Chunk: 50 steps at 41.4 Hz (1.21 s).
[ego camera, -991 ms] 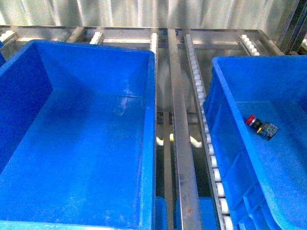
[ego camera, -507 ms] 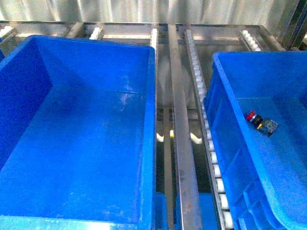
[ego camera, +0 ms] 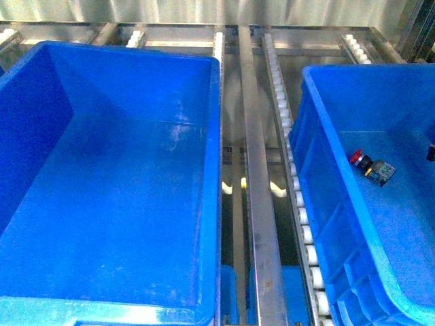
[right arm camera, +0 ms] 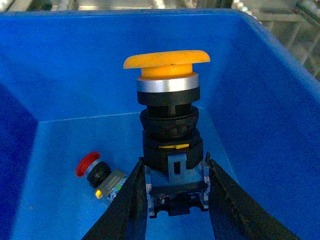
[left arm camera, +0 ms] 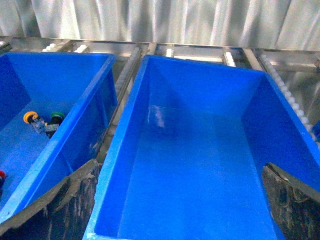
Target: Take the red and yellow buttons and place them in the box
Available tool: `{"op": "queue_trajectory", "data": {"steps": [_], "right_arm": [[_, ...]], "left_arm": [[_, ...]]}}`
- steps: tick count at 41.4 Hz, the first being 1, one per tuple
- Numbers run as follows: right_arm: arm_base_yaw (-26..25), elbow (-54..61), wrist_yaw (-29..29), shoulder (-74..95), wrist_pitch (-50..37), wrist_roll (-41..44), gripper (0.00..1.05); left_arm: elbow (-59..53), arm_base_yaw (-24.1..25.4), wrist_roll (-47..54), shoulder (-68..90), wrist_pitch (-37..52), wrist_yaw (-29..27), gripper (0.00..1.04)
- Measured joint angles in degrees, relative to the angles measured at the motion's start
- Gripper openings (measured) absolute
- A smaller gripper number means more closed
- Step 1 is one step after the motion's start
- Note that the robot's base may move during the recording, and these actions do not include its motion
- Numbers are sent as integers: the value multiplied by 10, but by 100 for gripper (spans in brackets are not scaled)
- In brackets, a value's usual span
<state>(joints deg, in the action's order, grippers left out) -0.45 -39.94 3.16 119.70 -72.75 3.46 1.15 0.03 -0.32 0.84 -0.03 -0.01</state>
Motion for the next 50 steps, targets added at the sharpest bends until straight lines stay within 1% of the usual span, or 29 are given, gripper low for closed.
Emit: {"op": "queue_trajectory", "data": {"steps": [10, 18, 22, 26, 29, 33, 37, 50], "right_arm": [[-7, -19, 20, 35, -40, -75, 26], [-7, -35, 24, 51, -46, -134, 26], [-7, -52, 31, 64, -45, -178, 26], [0, -59, 27, 70, -45, -218, 26], [8, -69, 6, 74, -31, -245, 26], [25, -88, -14, 83, -1, -263, 26], [40, -106, -25, 90, 21, -263, 26], [49, -133, -19, 108, 76, -267, 26]], "left_arm": [[0, 0, 0, 0, 0, 0, 97], [0, 0, 0, 0, 0, 0, 97], [0, 0, 0, 0, 0, 0, 97], [0, 0, 0, 0, 0, 0, 97], [0, 0, 0, 0, 0, 0, 97], [0, 0, 0, 0, 0, 0, 97], [0, 0, 0, 0, 0, 0, 97], [0, 0, 0, 0, 0, 0, 97]]}}
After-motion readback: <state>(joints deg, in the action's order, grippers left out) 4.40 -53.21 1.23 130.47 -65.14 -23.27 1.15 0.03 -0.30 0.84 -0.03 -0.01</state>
